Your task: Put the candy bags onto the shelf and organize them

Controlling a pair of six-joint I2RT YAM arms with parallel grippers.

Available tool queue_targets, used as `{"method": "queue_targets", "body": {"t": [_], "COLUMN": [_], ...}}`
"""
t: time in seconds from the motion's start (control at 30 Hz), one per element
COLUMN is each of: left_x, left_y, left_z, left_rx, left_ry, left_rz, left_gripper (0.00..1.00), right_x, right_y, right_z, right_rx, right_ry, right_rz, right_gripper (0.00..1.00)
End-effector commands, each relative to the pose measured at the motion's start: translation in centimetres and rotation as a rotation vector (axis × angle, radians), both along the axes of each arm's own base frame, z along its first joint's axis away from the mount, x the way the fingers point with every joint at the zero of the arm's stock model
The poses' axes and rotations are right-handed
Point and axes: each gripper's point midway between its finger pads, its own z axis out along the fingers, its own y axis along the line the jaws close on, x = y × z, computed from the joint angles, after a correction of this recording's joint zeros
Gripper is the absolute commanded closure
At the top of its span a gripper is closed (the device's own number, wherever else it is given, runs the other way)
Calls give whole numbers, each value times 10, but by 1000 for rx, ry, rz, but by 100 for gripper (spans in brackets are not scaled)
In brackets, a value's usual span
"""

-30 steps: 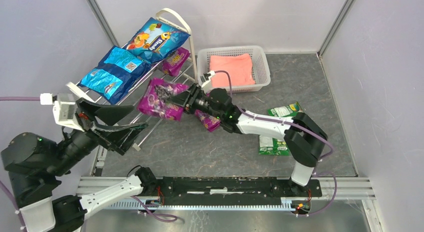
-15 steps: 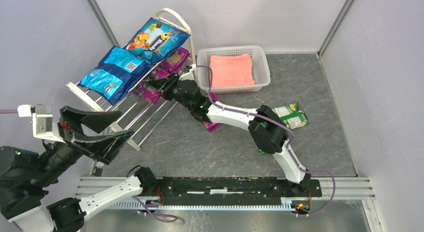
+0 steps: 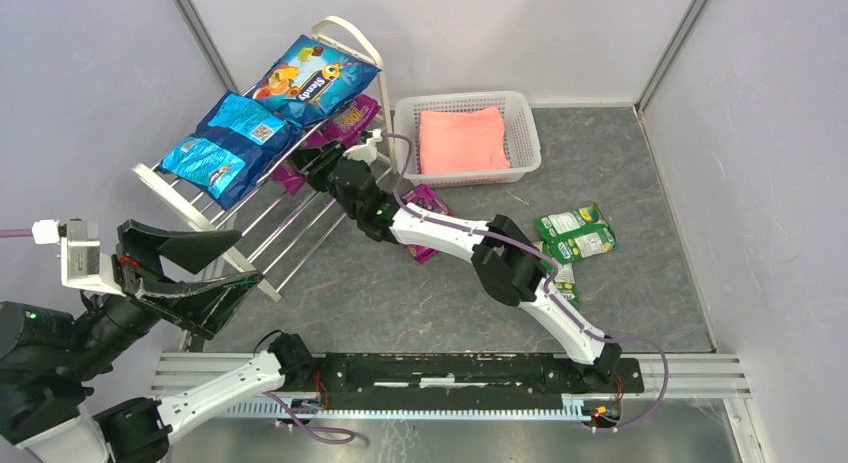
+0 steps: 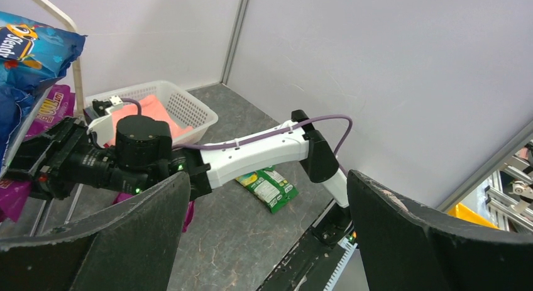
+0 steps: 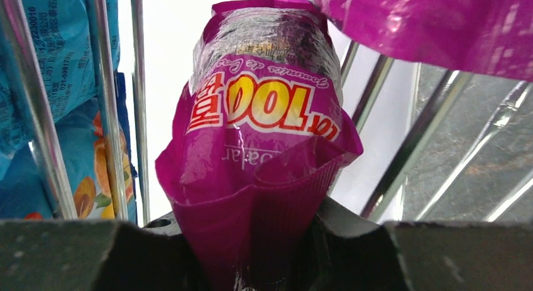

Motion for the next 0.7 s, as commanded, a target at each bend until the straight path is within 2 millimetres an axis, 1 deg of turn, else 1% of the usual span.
{"method": "queue_targets", "body": {"t": [0.0,0.13,0.2,0.27,0.33,0.37,0.6,0.67], "left_x": [-5,-5,-5,-5,-4,-4,-1,1], "left_y": [-3,-6,-8,-9,-11,-11,-17,-20], "left_z": [6,7,7,6,6,6,2,2], "left_rx": [-1,-8,-10,-11,-9,-9,-5,-4], "left_ry": [-43,-36,-33,-27,-20,-19,6,14], "left_rz": [-34,-43,-51,-54,-56,-56,-63,-63], "left_gripper": [0,0,0,0,0,0,0,0], "right_x": [4,12,15,16,16,15,4,1], "right_y": [-7,-11,-12,-12,-14,-15,-33,-37], "right_z": [83,71,72,68,65,61,57,54], "right_rx": [233,201,188,148,113,88,-48,-77], "right_ry": [-116,-113,-137,-144,-144,-136,-110,-99], "right_rz": [-52,-108,-117,-123,-120,-119,-113,-103], "right_gripper": [65,60,57,48,43,41,22,19]}}
